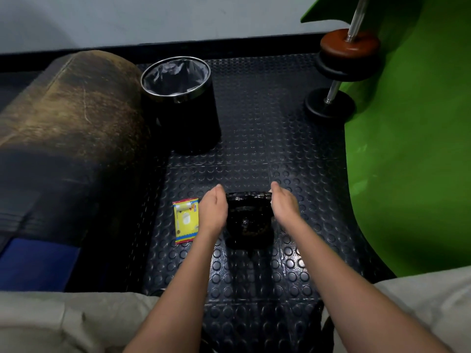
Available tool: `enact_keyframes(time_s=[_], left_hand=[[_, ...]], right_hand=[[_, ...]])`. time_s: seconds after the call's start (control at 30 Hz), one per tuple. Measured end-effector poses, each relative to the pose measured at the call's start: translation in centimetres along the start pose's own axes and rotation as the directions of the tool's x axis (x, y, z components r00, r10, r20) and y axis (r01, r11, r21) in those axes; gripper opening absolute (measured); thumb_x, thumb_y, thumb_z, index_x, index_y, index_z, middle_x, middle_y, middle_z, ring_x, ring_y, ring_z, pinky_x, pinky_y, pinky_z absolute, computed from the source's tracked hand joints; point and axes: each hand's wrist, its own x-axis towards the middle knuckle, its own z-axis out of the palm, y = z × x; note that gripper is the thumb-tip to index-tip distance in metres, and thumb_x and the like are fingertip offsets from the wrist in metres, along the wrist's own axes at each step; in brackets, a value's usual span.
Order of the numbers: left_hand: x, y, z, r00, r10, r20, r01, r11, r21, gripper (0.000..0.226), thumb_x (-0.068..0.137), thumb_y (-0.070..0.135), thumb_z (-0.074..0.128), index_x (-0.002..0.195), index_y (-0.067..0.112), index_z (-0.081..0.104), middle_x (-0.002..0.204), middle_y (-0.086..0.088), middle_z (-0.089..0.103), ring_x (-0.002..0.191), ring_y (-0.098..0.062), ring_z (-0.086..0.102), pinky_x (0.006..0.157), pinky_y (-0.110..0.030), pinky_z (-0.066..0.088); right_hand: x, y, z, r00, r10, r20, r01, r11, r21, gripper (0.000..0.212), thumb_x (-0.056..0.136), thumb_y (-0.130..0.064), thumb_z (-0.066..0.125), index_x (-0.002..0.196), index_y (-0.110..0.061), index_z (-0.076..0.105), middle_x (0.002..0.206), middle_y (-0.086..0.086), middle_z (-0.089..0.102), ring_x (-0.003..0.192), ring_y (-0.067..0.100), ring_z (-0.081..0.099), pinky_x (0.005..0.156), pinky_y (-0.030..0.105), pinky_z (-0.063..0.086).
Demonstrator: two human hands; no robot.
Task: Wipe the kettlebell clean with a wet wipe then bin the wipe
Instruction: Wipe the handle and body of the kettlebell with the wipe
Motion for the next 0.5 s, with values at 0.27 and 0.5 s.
enact_keyframes(time_s=[0.27,0.5], left_hand=[[0.4,-0.1,0.2,0.999,0.034,0.005,-0.034,0.998,0.053,0.043,0.106,0.025,0.029,0.064,0.016,0.036,0.068,0.001,0.049,0.071,-0.021,0.045,0.066,-0.034,0.031],[0.1,-0.4,0.3,0.999,0.046,-0.014,-0.046,0.999,0.019,0.042,0.106,0.027,0.030,0.069,0.011,0.041,0.070,-0.002,0.052,0.074,-0.025,0.048,0.073,-0.039,0.039]], right_hand=[[-1.4,-2.8,3.5,0.838,-0.533,0.118,0.445,0.541,-0.714,0.070,0.109,-0.038,0.010,0.083,-0.014,0.071,0.087,0.010,0.073,0.084,0.028,0.066,0.098,0.043,0.040],[-1.7,2.7,3.6,0.663,-0.749,-0.009,0.627,0.561,-0.541,0.047,0.109,-0.036,0.023,0.128,-0.021,0.064,0.120,-0.008,0.066,0.115,0.013,0.055,0.119,0.039,0.028]])
